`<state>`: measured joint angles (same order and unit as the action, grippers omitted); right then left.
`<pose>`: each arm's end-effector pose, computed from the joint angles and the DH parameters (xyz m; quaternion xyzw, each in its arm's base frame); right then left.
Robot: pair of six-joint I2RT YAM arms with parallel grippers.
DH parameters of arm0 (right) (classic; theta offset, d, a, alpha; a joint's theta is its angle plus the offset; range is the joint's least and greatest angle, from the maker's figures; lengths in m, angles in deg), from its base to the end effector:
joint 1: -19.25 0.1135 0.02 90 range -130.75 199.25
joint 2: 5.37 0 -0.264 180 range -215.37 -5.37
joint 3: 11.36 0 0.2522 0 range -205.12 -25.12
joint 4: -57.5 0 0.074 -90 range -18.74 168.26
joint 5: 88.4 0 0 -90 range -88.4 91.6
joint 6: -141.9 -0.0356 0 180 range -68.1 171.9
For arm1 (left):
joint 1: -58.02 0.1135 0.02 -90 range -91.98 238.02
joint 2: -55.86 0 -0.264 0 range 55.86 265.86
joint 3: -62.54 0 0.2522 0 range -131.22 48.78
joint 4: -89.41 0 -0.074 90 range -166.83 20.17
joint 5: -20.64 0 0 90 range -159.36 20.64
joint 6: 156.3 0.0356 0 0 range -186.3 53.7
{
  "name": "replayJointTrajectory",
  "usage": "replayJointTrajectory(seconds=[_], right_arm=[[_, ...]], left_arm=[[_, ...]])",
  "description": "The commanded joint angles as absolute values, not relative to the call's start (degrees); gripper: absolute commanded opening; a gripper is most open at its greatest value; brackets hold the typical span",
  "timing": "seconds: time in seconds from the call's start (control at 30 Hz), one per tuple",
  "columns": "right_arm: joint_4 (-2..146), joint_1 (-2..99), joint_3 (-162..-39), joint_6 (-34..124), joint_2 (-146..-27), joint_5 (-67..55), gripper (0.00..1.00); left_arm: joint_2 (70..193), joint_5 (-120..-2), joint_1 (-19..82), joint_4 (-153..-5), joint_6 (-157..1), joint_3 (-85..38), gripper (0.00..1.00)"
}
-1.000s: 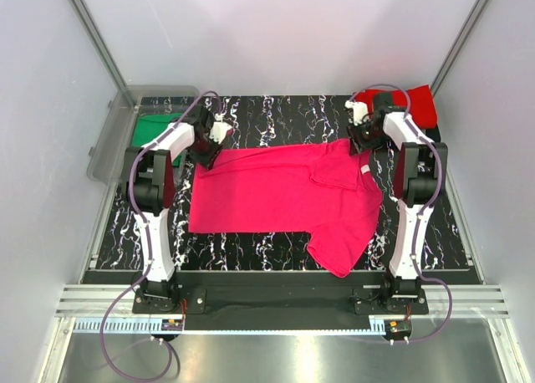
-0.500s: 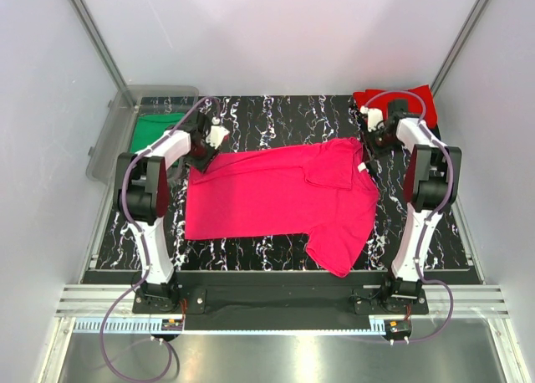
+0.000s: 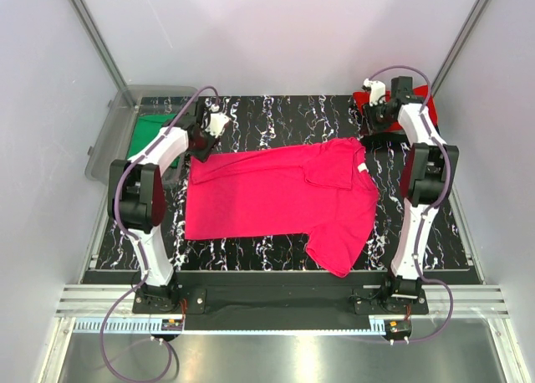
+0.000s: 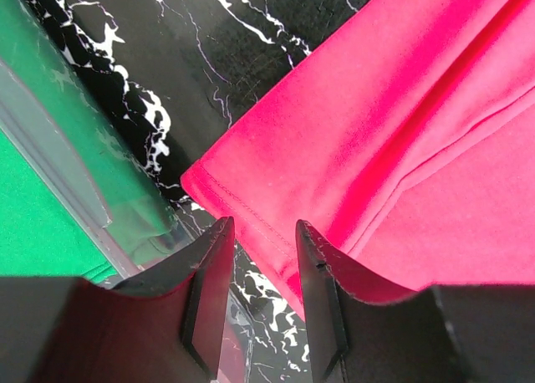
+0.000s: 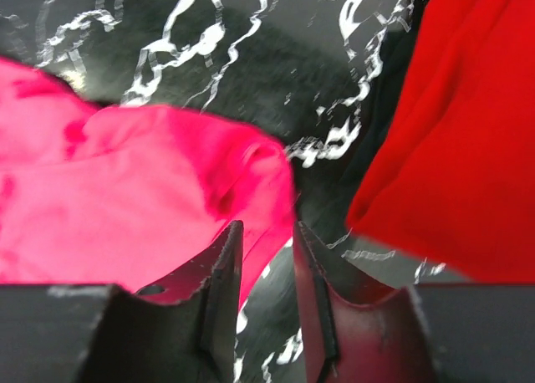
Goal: Fold and stack the t-shirts
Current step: Fold the tshirt
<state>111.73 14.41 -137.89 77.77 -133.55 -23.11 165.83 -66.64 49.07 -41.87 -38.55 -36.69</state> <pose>0.4944 -0.0269 0.2257 -0.2321 0.9067 0.1214 0.3305 0.4083 -0.0660 0.2203 0.3096 0.9134 0.0204 0.2635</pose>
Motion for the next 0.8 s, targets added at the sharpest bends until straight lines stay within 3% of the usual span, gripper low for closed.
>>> replayJointTrajectory(seconds=[0.0, 0.33, 0.77], right_arm=[[111.9, 15.4, -142.4, 78.9, -137.4, -20.6, 0.34], [112.0, 15.7, -145.8, 80.8, -142.7, -18.6, 0.32], [115.3, 17.8, -151.0, 84.1, -147.5, -20.5, 0.37]], left_arm=[[164.5, -67.3, 48.6, -42.7, -39.1, -35.6, 0.4], [166.8, -67.6, 47.0, -42.5, -38.6, -34.5, 0.4], [169.4, -68.6, 45.9, -42.4, -38.4, -34.3, 0.39]])
